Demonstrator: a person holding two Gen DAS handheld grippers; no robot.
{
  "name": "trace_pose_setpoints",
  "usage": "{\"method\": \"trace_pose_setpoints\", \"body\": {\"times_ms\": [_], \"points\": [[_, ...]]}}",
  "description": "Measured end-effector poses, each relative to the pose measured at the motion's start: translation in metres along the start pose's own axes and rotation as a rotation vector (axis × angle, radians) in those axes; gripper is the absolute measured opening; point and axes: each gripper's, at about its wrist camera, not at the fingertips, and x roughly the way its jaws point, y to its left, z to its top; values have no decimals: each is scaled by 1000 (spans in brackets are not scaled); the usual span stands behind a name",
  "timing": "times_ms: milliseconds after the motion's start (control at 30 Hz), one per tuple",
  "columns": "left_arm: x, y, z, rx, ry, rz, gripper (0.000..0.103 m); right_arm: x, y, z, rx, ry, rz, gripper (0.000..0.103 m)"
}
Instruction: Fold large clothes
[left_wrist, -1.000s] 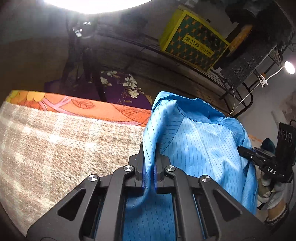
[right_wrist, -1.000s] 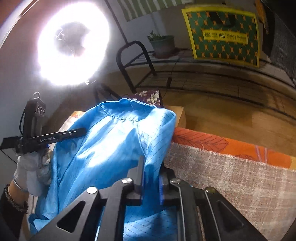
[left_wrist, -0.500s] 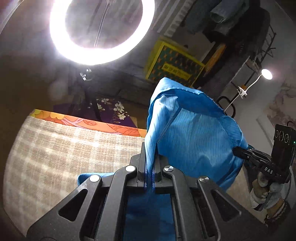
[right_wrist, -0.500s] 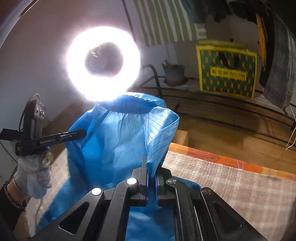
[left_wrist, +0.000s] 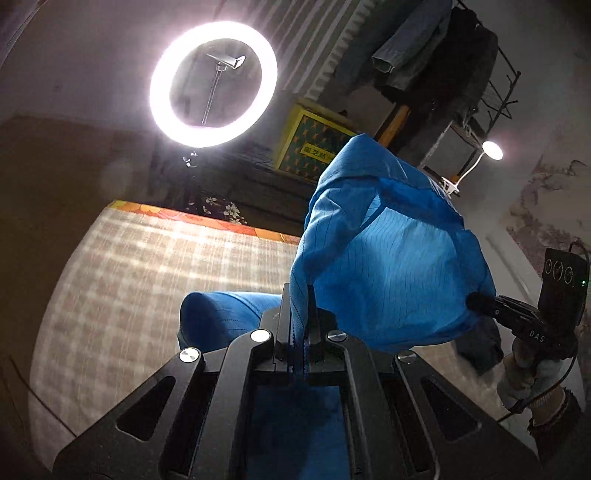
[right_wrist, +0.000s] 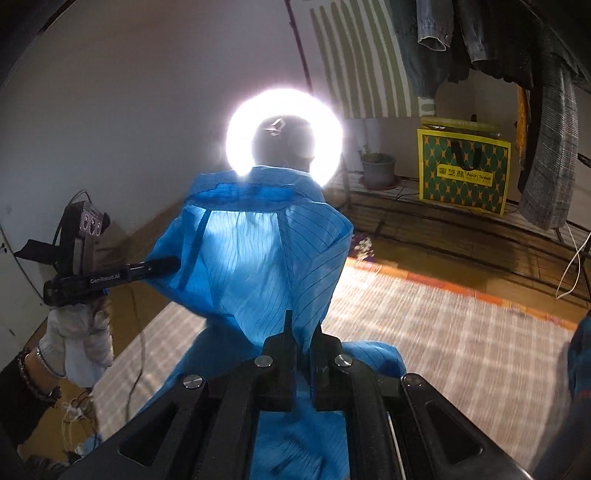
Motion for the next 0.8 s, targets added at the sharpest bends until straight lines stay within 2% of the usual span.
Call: {"method": "trace_pose_setpoints", "body": {"times_ms": [100,267,400,567,667,767,800], "points": [[-22,-5,-28,-9,5,-7,0,-21,17,-19,-23,17,10,2],[-44,-6,-89,-5,72,12,0,-40,57,-69,-79,83,33,2],[-53,8,-136,-13,139,43,0,-34,91,-108,-151,148,41,2],[-55,19,-171,16,209,89,0,-20,112,-144,-211,221,5,2],[-58,17,-186,51,251,119,0,-16,113,-155,-189,252,7,3],[-70,12,-190,73,265,125,3,-19,109,-159,-162,273,16,12],[-77,10,-190,83,260,122,4,-23,109,-160,-155,270,18,20]]}}
